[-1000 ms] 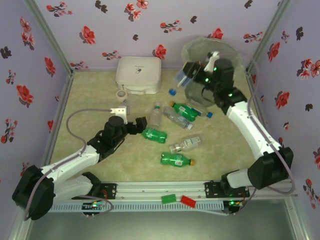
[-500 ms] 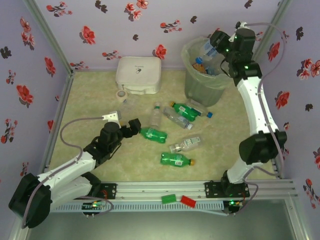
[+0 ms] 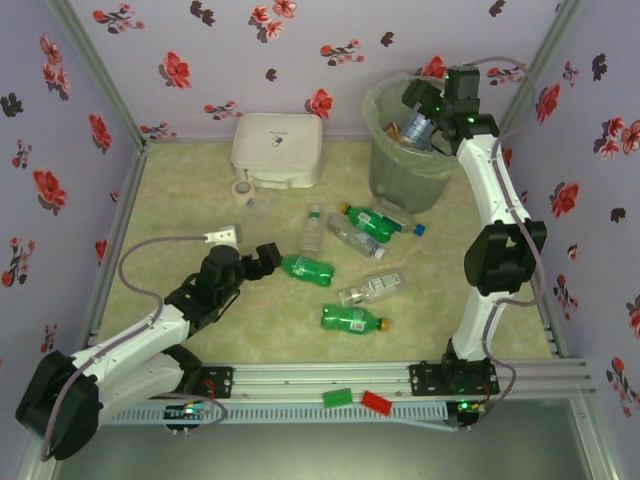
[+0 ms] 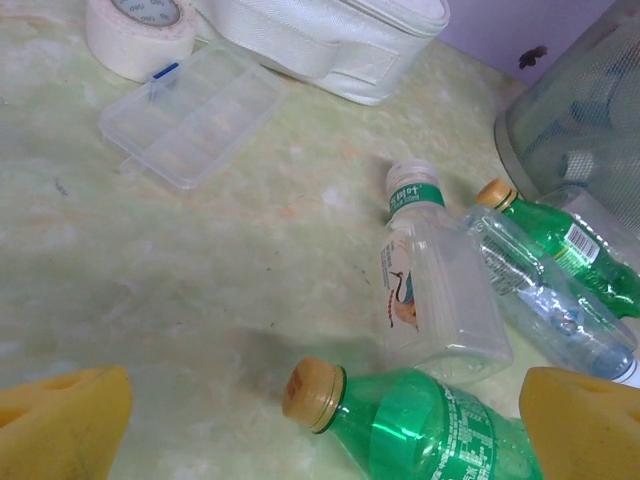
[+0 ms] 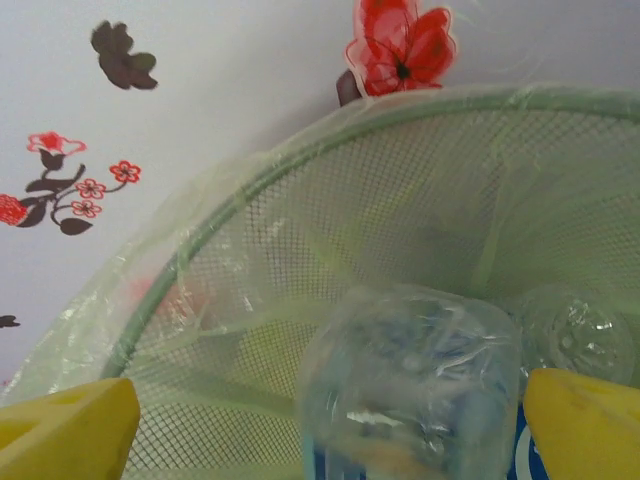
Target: Put the plastic bottles in the bin
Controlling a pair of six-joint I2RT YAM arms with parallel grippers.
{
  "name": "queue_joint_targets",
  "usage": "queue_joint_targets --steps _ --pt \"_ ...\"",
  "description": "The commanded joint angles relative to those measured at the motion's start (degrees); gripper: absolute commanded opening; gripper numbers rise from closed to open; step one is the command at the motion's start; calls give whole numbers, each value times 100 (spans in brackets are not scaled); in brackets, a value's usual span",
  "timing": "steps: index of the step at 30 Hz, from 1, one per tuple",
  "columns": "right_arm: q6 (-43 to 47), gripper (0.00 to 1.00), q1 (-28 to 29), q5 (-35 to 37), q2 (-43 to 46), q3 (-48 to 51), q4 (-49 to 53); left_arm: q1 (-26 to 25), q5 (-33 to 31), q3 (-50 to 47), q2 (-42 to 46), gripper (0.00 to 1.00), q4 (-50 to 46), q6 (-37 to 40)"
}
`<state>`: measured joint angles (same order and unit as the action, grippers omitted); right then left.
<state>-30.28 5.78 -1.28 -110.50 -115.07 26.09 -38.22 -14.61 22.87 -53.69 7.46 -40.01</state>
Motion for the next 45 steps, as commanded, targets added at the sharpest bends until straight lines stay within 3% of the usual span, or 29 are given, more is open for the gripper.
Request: queue_joint_targets --steps 1,10,16,21,29,34,37,45 --pt "272 100 -2 225 472 -262 169 25 -92 180 69 100 -145 162" --pt "654 100 38 568 2178 1257 111 23 -94 129 -212 100 179 352" --pt "60 100 323 -206 3787 3396 -241 24 -87 393 -598 100 163 268" --pt "-485 100 923 72 5005 5142 -11 25 -16 415 -815 100 526 -51" --pt "-2944 100 2785 1410 6544 7953 -242 24 -21 283 -849 100 775 -350" --pt "-4529 100 4006 2695 6669 8698 -131 34 -170 305 -835 100 612 -337" --pt "-5088 100 4477 3044 6331 8767 -93 42 -241 331 -828 100 541 -341" --pt "-5573 100 4633 2823 4904 8725 -1449 51 -266 257 -760 100 453 -438"
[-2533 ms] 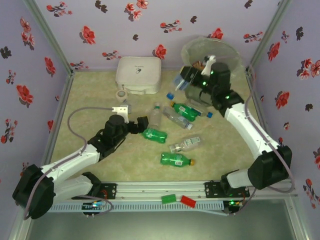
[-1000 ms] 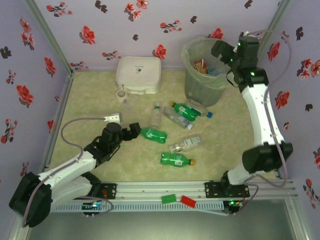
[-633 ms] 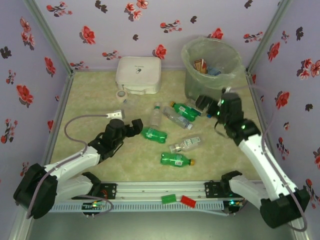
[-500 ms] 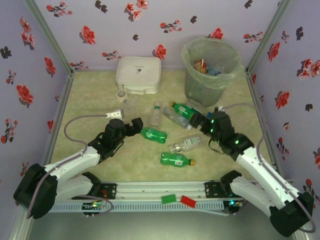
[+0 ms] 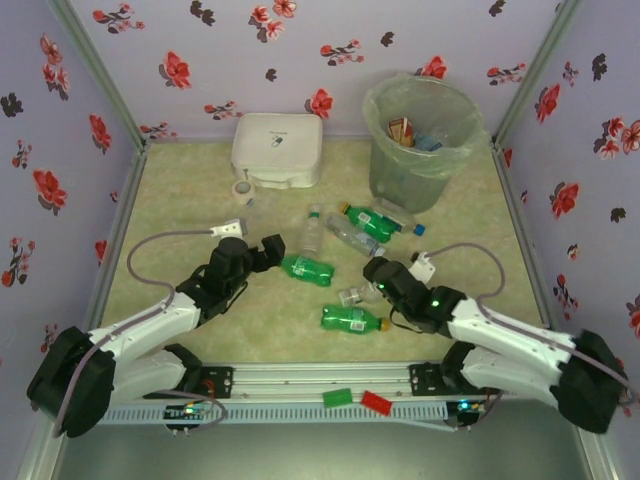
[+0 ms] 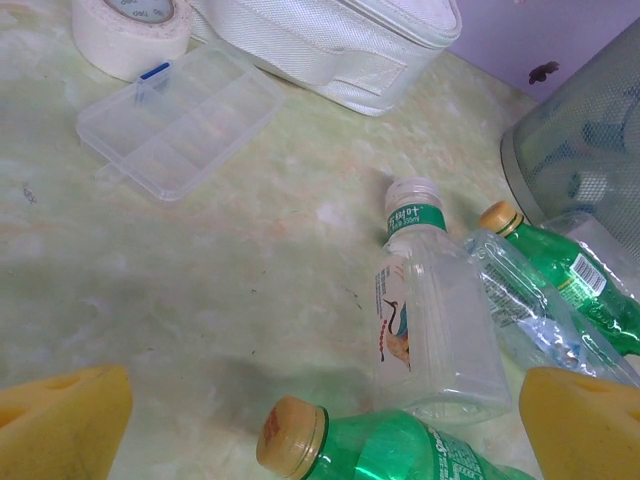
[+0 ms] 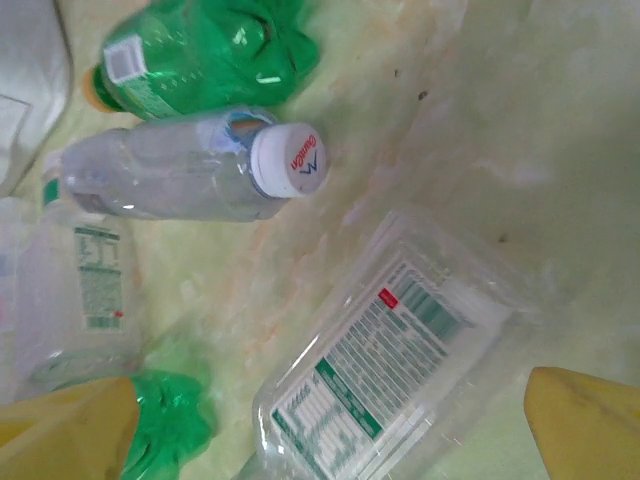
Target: Put the plastic bottles in the bin
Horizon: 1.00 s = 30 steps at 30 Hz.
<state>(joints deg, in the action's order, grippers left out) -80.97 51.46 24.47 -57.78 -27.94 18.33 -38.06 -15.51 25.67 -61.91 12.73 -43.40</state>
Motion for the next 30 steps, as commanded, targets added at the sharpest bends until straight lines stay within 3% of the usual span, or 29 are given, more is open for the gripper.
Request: queue_joint_targets --steps 1,12,21,30 --pt "-604 100 61 313 -473 9 -782 45 -184 -44 89 100 -101 -105" --pt "-770 95 73 548 -1125 19 -1229 102 -373 -311 524 100 -216 -134" --pt "-577 91 66 342 -1896 -130 -1491 141 -375 -370 602 100 -254 -153" --pt "-530 73 70 436 -2137 -12 -1870 163 -386 -361 691 100 -221 -204"
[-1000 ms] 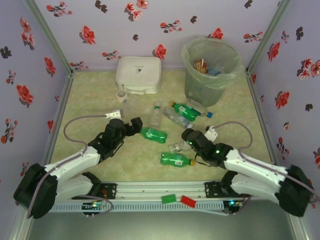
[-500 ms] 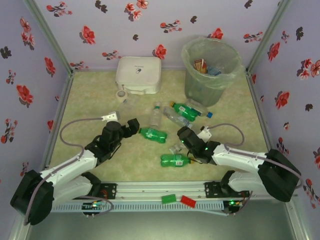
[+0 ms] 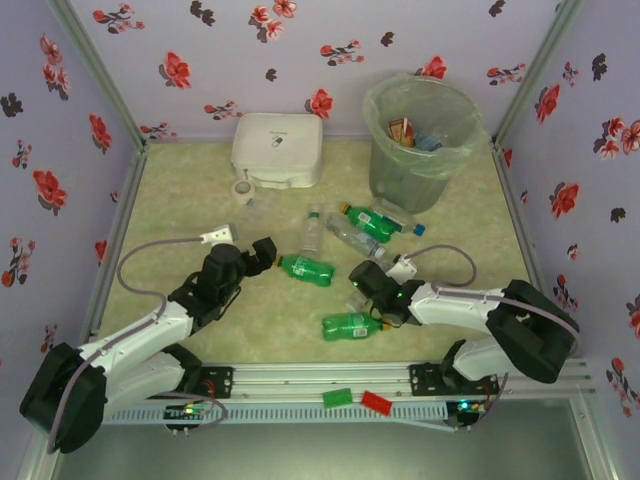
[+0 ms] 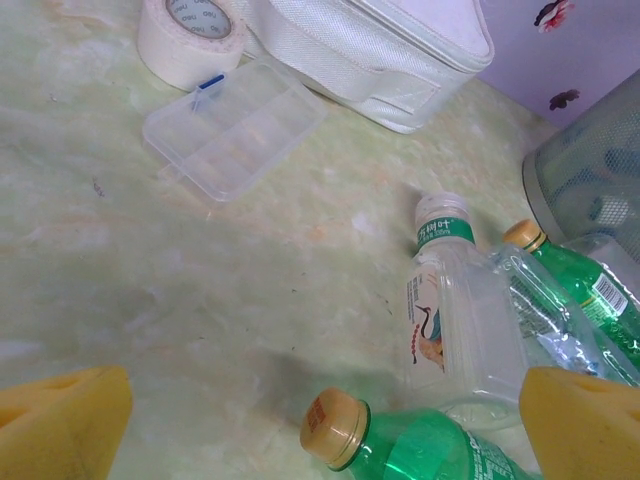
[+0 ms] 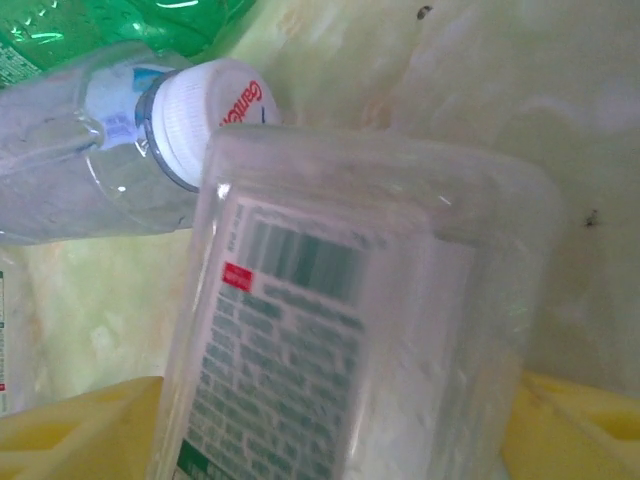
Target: Put the plastic bottles in the bin
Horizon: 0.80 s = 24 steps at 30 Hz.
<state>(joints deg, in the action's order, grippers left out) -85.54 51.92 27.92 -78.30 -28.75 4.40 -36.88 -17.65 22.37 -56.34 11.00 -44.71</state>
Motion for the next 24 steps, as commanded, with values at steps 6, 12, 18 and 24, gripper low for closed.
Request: queue_joint_targets --steps 6,12,18,24 --pt "-153 66 24 226 -48 197 -1109 56 -173 -31 101 100 -63 -69" --pt "106 55 29 289 -53 194 -1871 60 -158 -78 168 100 -81 -100" --pt "1436 48 76 649 683 -269 -1425 76 -134 -40 242 100 -221 4" --pt "2954 45 85 958 1332 -682 -1389 94 -54 -91 132 100 -43 0"
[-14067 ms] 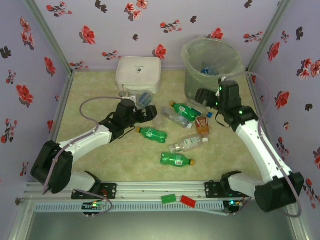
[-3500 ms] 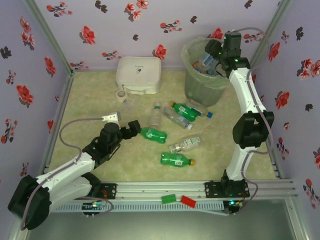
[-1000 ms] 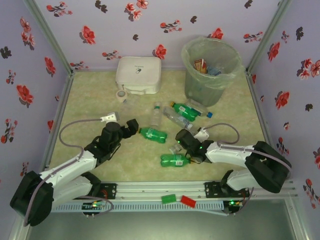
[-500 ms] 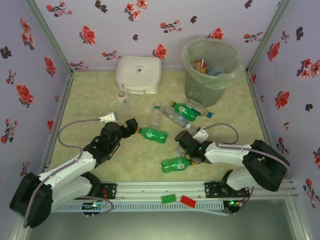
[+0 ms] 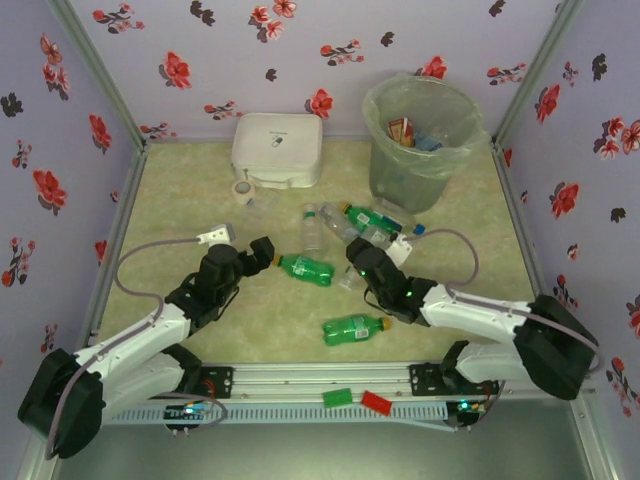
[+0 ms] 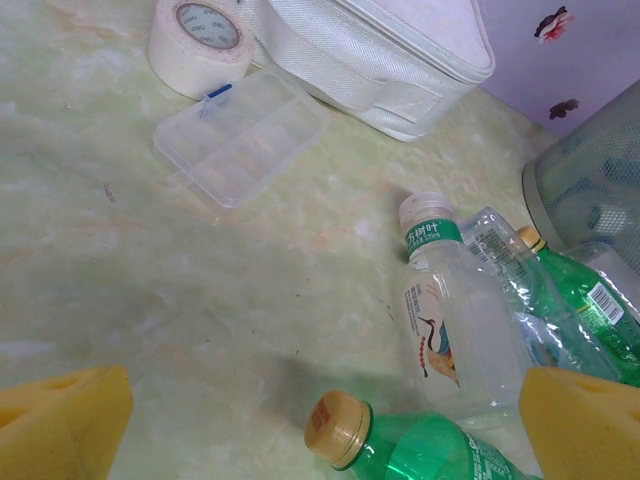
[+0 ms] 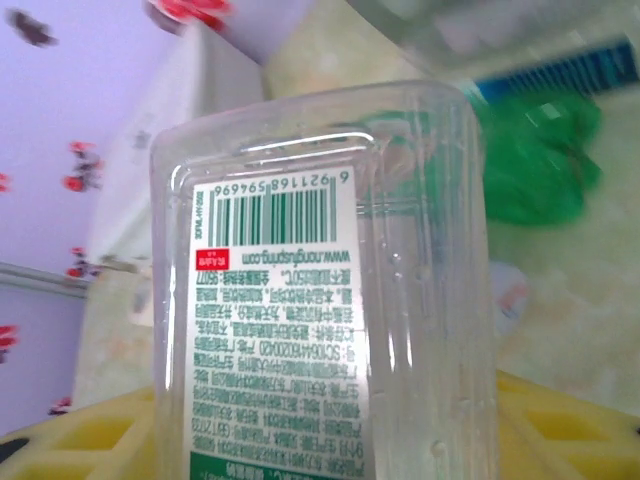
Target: Put the plastic bottles in the bin
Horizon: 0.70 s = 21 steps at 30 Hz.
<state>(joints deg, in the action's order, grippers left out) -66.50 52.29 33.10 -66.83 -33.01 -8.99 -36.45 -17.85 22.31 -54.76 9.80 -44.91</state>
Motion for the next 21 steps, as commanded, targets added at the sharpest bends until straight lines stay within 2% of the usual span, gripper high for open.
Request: queue_joint_targets --steps 1,4,6,10,14,17,21 --pt "1377 45 40 477 257 -347 -92 50 -6 -71 -52 100 104 22" --pt "2454 45 -86 471 474 -701 -173 50 89 -13 -138 100 119 56" --pt "3098 45 -369 200 628 -1014 -184 56 137 31 -182 100 134 94" --pt "3787 45 -1274 -654 820 -1994 312 67 295 148 -377 100 305 82" --pt "4424 47 -2121 -1196 557 -3075 667 67 569 312 -619 100 631 10" --pt "4457 48 -2799 -1795 146 -3840 888 67 883 403 -799 100 973 42" --pt "4372 48 -3415 -2106 -409 -4380 819 58 1307 567 -911 100 995 211"
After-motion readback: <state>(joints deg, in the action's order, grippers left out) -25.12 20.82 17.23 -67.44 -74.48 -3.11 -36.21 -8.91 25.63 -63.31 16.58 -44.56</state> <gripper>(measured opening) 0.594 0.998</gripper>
